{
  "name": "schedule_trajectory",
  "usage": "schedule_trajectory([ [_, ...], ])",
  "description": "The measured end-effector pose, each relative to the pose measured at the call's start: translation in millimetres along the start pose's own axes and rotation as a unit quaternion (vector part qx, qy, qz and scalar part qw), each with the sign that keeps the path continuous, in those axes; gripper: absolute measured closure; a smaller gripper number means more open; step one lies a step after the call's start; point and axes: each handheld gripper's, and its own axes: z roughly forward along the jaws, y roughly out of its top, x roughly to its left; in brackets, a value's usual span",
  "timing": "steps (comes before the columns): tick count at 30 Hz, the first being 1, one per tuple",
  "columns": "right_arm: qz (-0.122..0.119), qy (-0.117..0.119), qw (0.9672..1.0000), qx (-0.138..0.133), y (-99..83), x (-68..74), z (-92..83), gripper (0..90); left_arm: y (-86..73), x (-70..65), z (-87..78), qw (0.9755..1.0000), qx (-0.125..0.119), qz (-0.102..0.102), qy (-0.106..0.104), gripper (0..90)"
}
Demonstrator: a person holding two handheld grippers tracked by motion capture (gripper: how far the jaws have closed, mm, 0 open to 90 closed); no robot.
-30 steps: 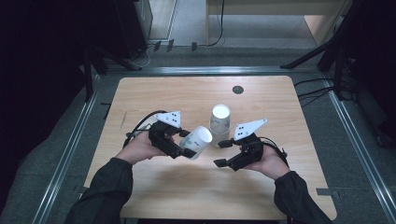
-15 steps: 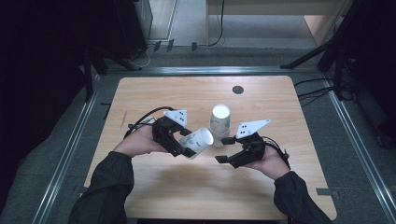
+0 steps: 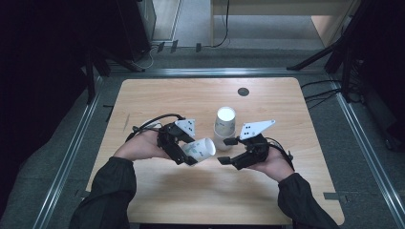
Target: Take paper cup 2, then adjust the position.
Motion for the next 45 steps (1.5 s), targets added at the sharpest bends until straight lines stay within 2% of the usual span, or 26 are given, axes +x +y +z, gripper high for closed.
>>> schedule_trajectory([
  [8,-0.005,0.008,0.9999,0.006,-0.6,4.5,3.4,27.1,4.6,-4.0,5.1,0.9998,0.018,0.009,0.001,27.4],
  [13,-0.010,0.015,0.9998,0.006,0.1,7.1,6.5,25.9,6.6,-6.0,10.3,0.9988,0.046,0.016,0.006,27.4],
  [23,-0.018,0.026,0.9995,0.005,2.6,11.4,14.6,24.6,13.7,-10.7,14.4,0.9969,0.070,0.035,0.011,27.4],
  [31,-0.019,0.036,0.9992,-0.003,5.4,11.4,19.8,24.1,20.8,-10.8,16.6,0.9952,0.081,0.054,0.011,27.5],
  [38,-0.026,0.045,0.9986,0.006,7.6,13.4,30.4,23.6,22.4,-14.7,19.6,0.9933,0.086,0.076,0.011,27.5],
  [45,-0.034,0.048,0.9982,0.015,9.7,17.1,39.0,23.8,23.5,-15.8,22.1,0.9928,0.089,0.079,0.011,27.4],
])
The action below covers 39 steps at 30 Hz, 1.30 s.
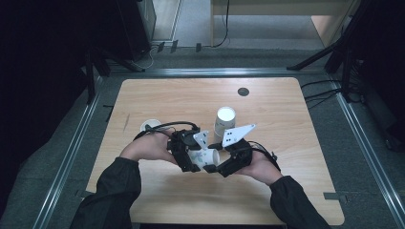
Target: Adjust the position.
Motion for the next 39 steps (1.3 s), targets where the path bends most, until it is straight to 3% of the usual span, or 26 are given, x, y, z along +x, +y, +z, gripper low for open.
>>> schedule_trajectory([
  [7,-0.009,-0.004,1.0000,0.000,0.7,0.9,1.1,33.0,-0.2,0.1,0.3,1.0000,-0.005,0.000,-0.001,27.3],
  [13,-0.015,-0.005,0.9999,-0.001,2.3,1.7,-0.5,34.0,-2.1,-0.9,-2.6,0.9999,-0.014,0.003,-0.001,27.4],
  [16,-0.017,-0.001,0.9999,-0.002,2.8,2.5,-1.2,33.9,-2.7,-0.1,-3.5,0.9997,-0.020,-0.012,-0.008,24.5],
  [19,-0.013,-0.003,0.9999,0.000,2.9,2.4,-3.4,33.9,-3.5,2.0,-4.4,0.9989,-0.034,-0.028,-0.014,14.2],
  [28,-0.011,-0.005,0.9999,-0.012,1.7,-1.3,-16.4,33.8,-15.2,9.0,-9.8,0.9956,-0.075,-0.054,-0.017,10.9],
  [33,-0.007,-0.006,0.9998,-0.019,0.8,-1.4,-24.1,33.8,-22.8,10.3,-13.4,0.9917,-0.106,-0.070,-0.021,10.9],
  [39,-0.003,-0.009,0.9997,-0.023,-0.4,-2.9,-30.2,33.8,-29.8,11.0,-12.9,0.9880,-0.124,-0.091,-0.017,8.0],
])
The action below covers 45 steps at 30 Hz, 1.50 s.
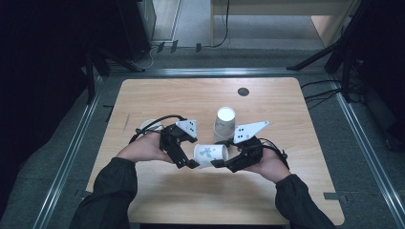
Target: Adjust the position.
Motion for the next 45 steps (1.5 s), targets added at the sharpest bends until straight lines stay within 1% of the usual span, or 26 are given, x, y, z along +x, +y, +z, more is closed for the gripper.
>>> schedule_trajectory([
  [1,0.000,0.001,1.0000,0.000,-0.1,-0.4,-0.8,33.8,-1.0,0.5,-0.5,1.0000,-0.002,0.001,0.000,8.0],
  [2,0.000,-0.001,1.0000,-0.001,-0.3,-0.5,-1.4,33.8,-2.9,0.2,-1.1,1.0000,-0.009,-0.003,-0.001,8.1],
  [3,0.000,0.000,1.0000,-0.003,-0.4,-0.7,-2.3,33.7,-4.6,0.3,-1.3,0.9999,-0.014,-0.006,-0.007,8.1],
  [4,0.000,-0.002,1.0000,-0.003,-0.5,-0.7,-3.1,33.8,-5.6,0.1,-1.8,0.9998,-0.015,-0.006,-0.007,8.1],
  [8,0.002,-0.003,1.0000,-0.005,-1.0,-1.1,-6.3,33.8,-11.4,-0.2,-2.4,0.9998,-0.018,-0.011,-0.001,8.2],
  [10,0.001,-0.002,1.0000,-0.007,-1.1,-1.7,-7.9,33.8,-14.7,-0.3,-3.4,0.9995,-0.025,-0.018,0.002,8.2],
  [16,0.003,-0.002,0.9999,-0.011,-1.5,-1.6,-11.1,33.8,-26.0,-0.6,-5.3,0.9975,-0.052,-0.047,-0.002,8.2],
  [17,0.004,0.000,0.9999,-0.011,-1.5,-1.6,-11.4,33.8,-27.4,-0.6,-5.2,0.9974,-0.054,-0.047,-0.001,8.1],
  [20,0.005,0.001,0.9999,-0.012,-1.6,-1.4,-11.9,33.8,-31.1,-3.1,-4.1,0.9963,-0.064,-0.057,0.000,8.2],
  [21,0.006,0.001,0.9999,-0.012,-1.6,-1.1,-12.1,33.8,-32.5,-4.6,-2.8,0.9954,-0.072,-0.063,-0.004,8.2],
  [23,0.007,0.003,0.9999,-0.012,-1.5,-1.0,-12.3,33.7,-33.9,-7.9,-1.0,0.9953,-0.072,-0.063,0.000,8.2],
  [26,0.009,0.006,0.9998,-0.015,-1.1,-1.4,-11.6,33.8,-35.9,-10.7,2.0,0.9939,-0.084,-0.071,-0.002,8.2],
  [28,0.008,0.008,0.9998,-0.015,-0.7,-1.2,-11.1,33.8,-36.3,-12.0,4.2,0.9935,-0.088,-0.073,-0.003,8.2],
  [29,0.007,0.010,0.9998,-0.014,-0.6,-0.9,-10.9,33.7,-36.0,-12.3,5.3,0.9936,-0.088,-0.071,0.000,8.2],
  [30,0.006,0.011,0.9998,-0.014,-0.5,-0.5,-10.6,33.7,-36.0,-12.1,6.1,0.9933,-0.092,-0.071,0.000,8.2],
  [31,0.007,0.012,0.9998,-0.013,-0.5,-0.2,-10.5,33.8,-36.1,-11.3,6.7,0.9929,-0.096,-0.070,-0.003,8.2],
  [32,0.008,0.013,0.9998,-0.014,-0.5,-0.1,-10.4,33.7,-36.6,-10.1,8.0,0.9916,-0.104,-0.077,-0.009,8.2],
  [37,0.008,0.013,0.9998,-0.014,-0.5,-0.5,-10.9,33.8,-38.0,-7.6,12.3,0.9904,-0.113,-0.078,-0.014,8.2],
  [40,0.009,0.011,0.9998,-0.015,-0.8,-1.0,-11.4,33.8,-37.9,-7.1,14.1,0.9901,-0.115,-0.078,-0.018,8.2],
  [45,0.009,0.016,0.9997,-0.016,-0.5,-1.2,-10.5,33.8,-36.0,-9.1,16.2,0.9903,-0.119,-0.067,-0.028,8.2],
])
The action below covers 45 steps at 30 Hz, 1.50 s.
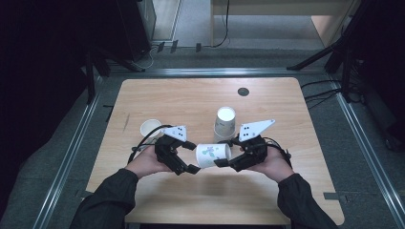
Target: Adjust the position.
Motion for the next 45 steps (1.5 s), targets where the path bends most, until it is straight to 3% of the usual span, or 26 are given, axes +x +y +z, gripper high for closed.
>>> schedule_trajectory([
  [23,0.007,0.020,0.9998,-0.007,2.3,-0.2,8.5,33.8,5.2,-0.8,7.7,0.9975,-0.057,0.013,-0.039,8.7],
  [45,0.011,0.036,0.9992,-0.010,2.9,-0.4,11.8,33.9,3.5,-1.1,6.7,0.9974,-0.055,0.029,-0.037,20.3],
])
